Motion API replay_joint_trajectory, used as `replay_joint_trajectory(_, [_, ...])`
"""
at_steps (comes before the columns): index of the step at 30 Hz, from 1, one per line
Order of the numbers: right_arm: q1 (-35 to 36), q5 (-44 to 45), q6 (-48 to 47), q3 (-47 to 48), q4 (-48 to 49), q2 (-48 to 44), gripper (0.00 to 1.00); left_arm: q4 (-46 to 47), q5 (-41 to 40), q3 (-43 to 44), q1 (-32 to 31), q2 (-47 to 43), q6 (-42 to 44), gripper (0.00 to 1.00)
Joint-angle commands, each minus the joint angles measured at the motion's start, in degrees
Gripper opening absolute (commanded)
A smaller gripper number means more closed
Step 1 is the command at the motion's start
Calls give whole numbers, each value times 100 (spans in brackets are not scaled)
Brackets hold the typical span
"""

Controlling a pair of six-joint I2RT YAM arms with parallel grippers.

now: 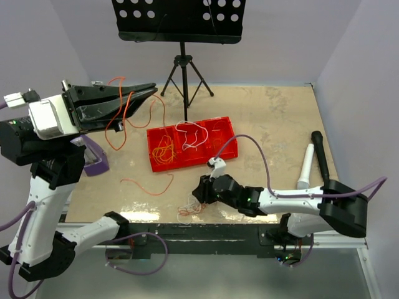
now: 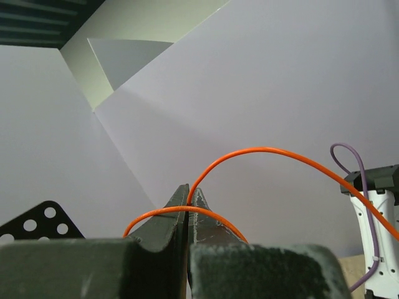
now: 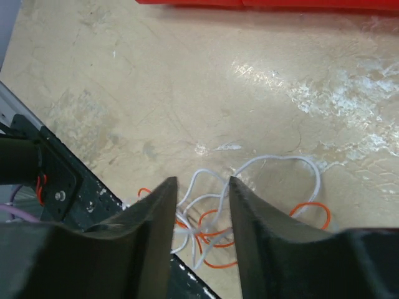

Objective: Untangle the cables

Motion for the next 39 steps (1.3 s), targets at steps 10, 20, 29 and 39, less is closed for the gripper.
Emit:
replay_joint_trajectory(10, [29,186,-1569,1628,-1305,-2896,79,-372,-311,-1740,19,-697,606,0])
replay_joint_trajectory(20, [29,-491,-2212,2789,-1114,-2696,82,-566,58,-2101,19,-758,536,0])
replay_joint_trajectory(29, [29,-1484,-2634,3641,-507,-1826,86,-575,489,-2198,19,-758,290,0])
replay_joint_trajectory(39, [29,-2038,-2845,3862,-120,-1482,86,-434,700,-2330,10,-846,26,0])
